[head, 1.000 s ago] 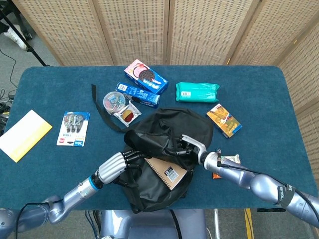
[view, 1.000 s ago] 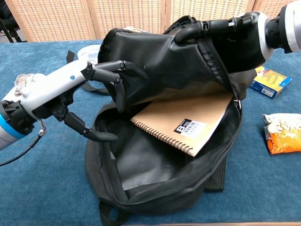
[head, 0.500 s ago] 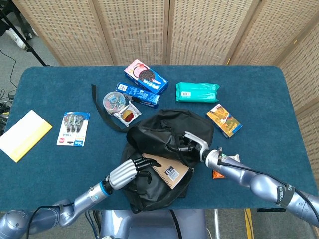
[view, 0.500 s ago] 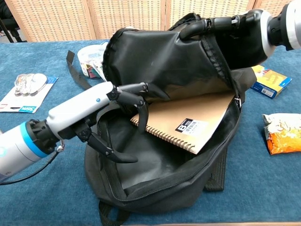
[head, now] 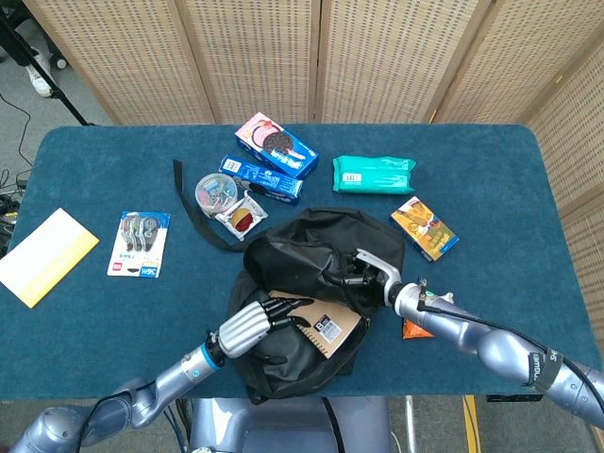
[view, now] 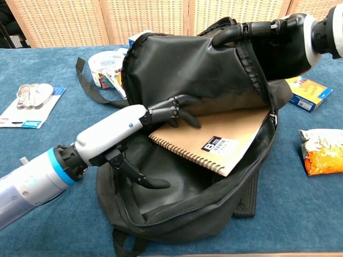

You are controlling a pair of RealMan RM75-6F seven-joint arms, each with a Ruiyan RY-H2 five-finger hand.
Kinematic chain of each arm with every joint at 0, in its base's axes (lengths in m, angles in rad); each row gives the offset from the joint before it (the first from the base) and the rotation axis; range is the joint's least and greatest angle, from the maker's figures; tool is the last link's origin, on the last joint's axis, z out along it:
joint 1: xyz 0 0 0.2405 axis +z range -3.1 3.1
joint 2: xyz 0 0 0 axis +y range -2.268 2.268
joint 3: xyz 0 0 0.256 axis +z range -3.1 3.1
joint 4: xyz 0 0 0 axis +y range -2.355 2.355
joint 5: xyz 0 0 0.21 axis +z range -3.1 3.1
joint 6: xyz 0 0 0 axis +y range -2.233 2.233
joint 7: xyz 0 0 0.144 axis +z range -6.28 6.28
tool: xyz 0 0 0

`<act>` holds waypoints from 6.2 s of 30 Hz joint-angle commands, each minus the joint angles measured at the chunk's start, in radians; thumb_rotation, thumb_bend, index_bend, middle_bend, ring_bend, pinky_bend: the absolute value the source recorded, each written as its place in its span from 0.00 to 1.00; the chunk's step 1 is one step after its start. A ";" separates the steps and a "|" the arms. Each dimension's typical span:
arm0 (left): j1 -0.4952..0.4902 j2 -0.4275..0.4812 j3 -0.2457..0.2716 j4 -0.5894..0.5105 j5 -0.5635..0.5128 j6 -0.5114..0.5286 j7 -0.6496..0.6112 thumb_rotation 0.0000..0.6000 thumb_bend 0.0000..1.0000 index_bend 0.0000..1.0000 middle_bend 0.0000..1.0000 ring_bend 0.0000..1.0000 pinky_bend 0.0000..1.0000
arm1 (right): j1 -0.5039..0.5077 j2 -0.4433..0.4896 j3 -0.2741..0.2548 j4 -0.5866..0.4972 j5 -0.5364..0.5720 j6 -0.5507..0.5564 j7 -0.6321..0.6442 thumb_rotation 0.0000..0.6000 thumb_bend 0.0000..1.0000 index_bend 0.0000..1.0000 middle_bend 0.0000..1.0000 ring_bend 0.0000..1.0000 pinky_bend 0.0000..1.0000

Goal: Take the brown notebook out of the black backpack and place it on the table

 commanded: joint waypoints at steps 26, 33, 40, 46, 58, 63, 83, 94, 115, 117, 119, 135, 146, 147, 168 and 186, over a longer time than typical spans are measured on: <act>-0.089 -0.187 -0.051 0.229 -0.078 -0.078 -0.024 1.00 0.36 0.08 0.00 0.09 0.26 | -0.016 0.037 0.006 -0.010 -0.022 0.015 0.038 1.00 1.00 0.72 0.75 0.71 0.69; -0.103 -0.188 -0.049 0.220 -0.086 -0.103 -0.018 1.00 0.70 0.09 0.00 0.09 0.26 | -0.018 0.047 0.008 -0.011 -0.025 0.020 0.045 1.00 1.00 0.72 0.75 0.71 0.69; -0.104 -0.188 -0.052 0.217 -0.098 -0.109 -0.009 1.00 0.85 0.15 0.00 0.10 0.26 | -0.024 0.051 0.009 0.000 -0.028 0.023 0.052 1.00 1.00 0.72 0.75 0.71 0.69; -0.087 -0.188 -0.062 0.215 -0.109 -0.065 -0.008 1.00 0.79 0.48 0.31 0.26 0.27 | -0.028 0.052 0.005 0.015 -0.037 0.041 0.050 1.00 1.00 0.72 0.75 0.71 0.69; -0.066 -0.163 -0.083 0.204 -0.125 0.029 -0.047 1.00 0.77 0.78 0.56 0.43 0.40 | -0.014 0.046 -0.049 0.047 -0.053 0.099 0.029 1.00 1.00 0.72 0.75 0.71 0.69; -0.057 -0.128 -0.090 0.166 -0.130 0.061 -0.060 1.00 0.77 0.81 0.58 0.45 0.41 | 0.001 0.039 -0.082 0.070 -0.052 0.133 0.017 1.00 1.00 0.72 0.75 0.71 0.69; -0.046 0.190 -0.122 -0.412 -0.162 -0.004 0.013 1.00 0.77 0.83 0.60 0.46 0.42 | 0.107 0.011 -0.254 0.153 0.063 0.280 -0.054 1.00 1.00 0.72 0.75 0.71 0.69; -0.024 0.390 -0.167 -0.754 -0.181 -0.009 0.053 1.00 0.77 0.84 0.61 0.46 0.42 | 0.149 -0.044 -0.341 0.198 0.139 0.342 -0.118 1.00 1.00 0.72 0.75 0.71 0.69; 0.079 0.624 -0.262 -0.529 -0.216 0.079 0.195 1.00 0.73 0.84 0.61 0.46 0.42 | 0.119 -0.040 -0.361 0.157 0.144 0.370 -0.190 1.00 1.00 0.72 0.75 0.71 0.69; 0.097 0.594 -0.251 -0.419 -0.228 0.082 0.189 1.00 0.73 0.84 0.61 0.46 0.42 | 0.111 -0.035 -0.358 0.144 0.130 0.365 -0.194 1.00 1.00 0.72 0.75 0.71 0.69; 0.115 0.559 -0.241 -0.313 -0.243 0.079 0.188 1.00 0.72 0.84 0.61 0.46 0.42 | 0.104 -0.031 -0.356 0.133 0.116 0.360 -0.198 1.00 1.00 0.72 0.75 0.71 0.69; 0.201 0.676 -0.112 -0.435 -0.285 -0.140 0.161 1.00 0.02 0.00 0.00 0.00 0.01 | 0.046 -0.029 -0.354 0.094 0.003 0.346 -0.219 1.00 1.00 0.72 0.75 0.71 0.69; 0.244 0.853 -0.150 -0.711 -0.320 -0.104 0.216 1.00 0.00 0.00 0.00 0.00 0.00 | -0.114 -0.002 -0.385 -0.006 -0.474 0.579 -0.345 1.00 0.83 0.71 0.67 0.65 0.64; 0.247 0.860 -0.153 -0.721 -0.324 -0.102 0.224 1.00 0.00 0.00 0.00 0.00 0.00 | -0.132 -0.001 -0.392 -0.004 -0.538 0.607 -0.345 1.00 0.74 0.70 0.63 0.61 0.60; 0.364 0.923 -0.181 -0.901 -0.474 -0.098 0.455 1.00 0.12 0.00 0.00 0.00 0.00 | -0.272 0.075 -0.496 0.405 -1.198 1.198 -0.860 1.00 0.00 0.16 0.00 0.00 0.05; 0.544 0.955 -0.113 -1.027 -0.534 0.023 0.768 1.00 0.10 0.00 0.00 0.00 0.00 | -0.550 -0.009 -0.558 0.249 -0.940 1.401 -0.852 1.00 0.00 0.04 0.00 0.00 0.00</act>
